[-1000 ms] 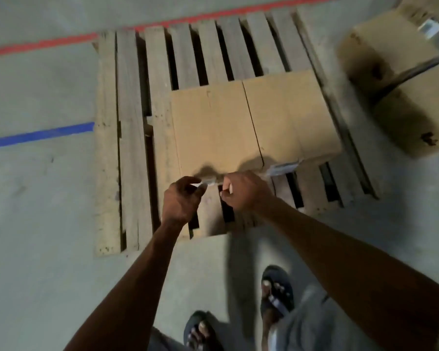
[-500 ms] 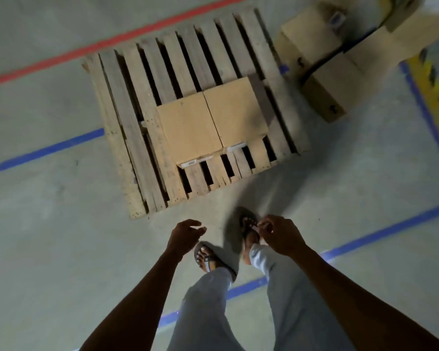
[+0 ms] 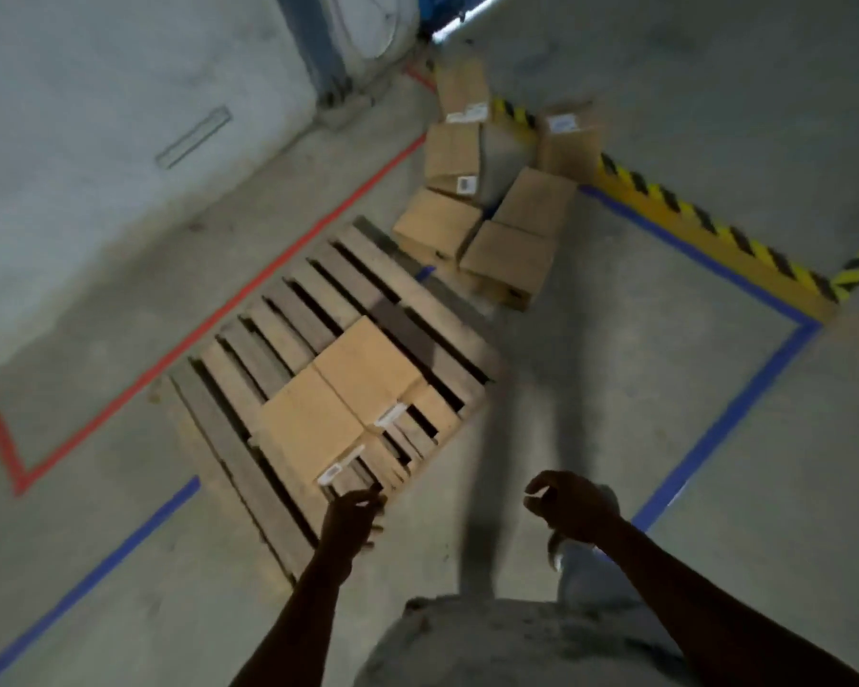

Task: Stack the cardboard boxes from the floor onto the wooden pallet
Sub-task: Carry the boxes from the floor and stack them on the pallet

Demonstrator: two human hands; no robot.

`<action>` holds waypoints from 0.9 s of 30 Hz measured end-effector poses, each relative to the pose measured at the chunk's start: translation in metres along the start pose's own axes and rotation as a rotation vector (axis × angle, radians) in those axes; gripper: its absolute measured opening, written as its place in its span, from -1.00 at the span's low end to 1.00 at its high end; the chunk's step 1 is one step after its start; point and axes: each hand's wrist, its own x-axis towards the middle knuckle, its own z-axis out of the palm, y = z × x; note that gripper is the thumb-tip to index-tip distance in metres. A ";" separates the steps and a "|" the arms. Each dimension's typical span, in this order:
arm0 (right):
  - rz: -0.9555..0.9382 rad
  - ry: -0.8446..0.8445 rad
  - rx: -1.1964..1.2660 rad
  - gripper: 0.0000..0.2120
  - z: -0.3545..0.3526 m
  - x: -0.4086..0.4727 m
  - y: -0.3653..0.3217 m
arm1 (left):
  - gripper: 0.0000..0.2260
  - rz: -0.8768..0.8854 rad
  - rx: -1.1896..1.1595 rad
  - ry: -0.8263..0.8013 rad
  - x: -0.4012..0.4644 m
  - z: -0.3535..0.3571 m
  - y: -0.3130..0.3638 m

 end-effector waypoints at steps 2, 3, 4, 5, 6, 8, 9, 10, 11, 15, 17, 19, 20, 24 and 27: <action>0.019 -0.047 0.004 -0.81 -0.040 0.004 0.025 | -0.82 -0.038 -0.080 -0.056 -0.011 0.050 0.042; 0.027 -0.061 0.002 -0.77 -0.061 0.008 0.042 | -0.82 -0.041 -0.135 -0.080 -0.015 0.075 0.065; 0.039 -0.067 0.002 -0.74 -0.082 0.011 0.057 | -0.83 -0.029 -0.176 -0.104 -0.018 0.101 0.089; 0.057 -0.068 0.005 -0.71 -0.104 0.012 0.072 | -0.83 -0.016 -0.174 -0.130 -0.020 0.127 0.115; 0.084 -0.062 0.009 -0.69 -0.126 0.013 0.086 | -0.83 0.003 -0.154 -0.167 -0.021 0.152 0.139; 0.134 -0.025 0.048 -0.70 -0.169 0.017 0.111 | -0.84 0.074 -0.088 -0.248 -0.026 0.194 0.186; 0.143 0.010 0.082 -0.72 -0.188 0.022 0.124 | -0.84 0.109 -0.070 -0.283 -0.027 0.211 0.208; 0.154 0.044 0.114 -0.74 -0.206 0.027 0.135 | -0.84 0.131 -0.072 -0.304 -0.026 0.225 0.228; 0.168 0.070 0.141 -0.75 -0.223 0.032 0.143 | -0.84 0.137 -0.075 -0.313 -0.022 0.237 0.246; 0.258 0.156 0.351 -0.85 -0.286 0.048 0.156 | -0.79 0.083 -0.216 -0.307 0.008 0.271 0.310; 0.316 0.225 0.489 -0.91 -0.312 0.057 0.160 | -0.78 0.083 -0.252 -0.251 0.028 0.285 0.337; 0.343 0.249 0.546 -0.90 -0.338 0.071 0.164 | -0.77 0.068 -0.280 -0.227 0.053 0.299 0.363; 0.352 0.237 0.558 -0.89 -0.352 0.081 0.166 | -0.78 0.051 -0.298 -0.222 0.065 0.308 0.379; 0.368 0.203 0.570 -0.88 -0.412 0.135 0.166 | -0.88 0.004 -0.263 -0.219 0.113 0.344 0.449; 0.401 0.194 0.531 -0.89 -0.461 0.178 0.149 | -0.84 -0.042 -0.146 -0.264 0.149 0.364 0.501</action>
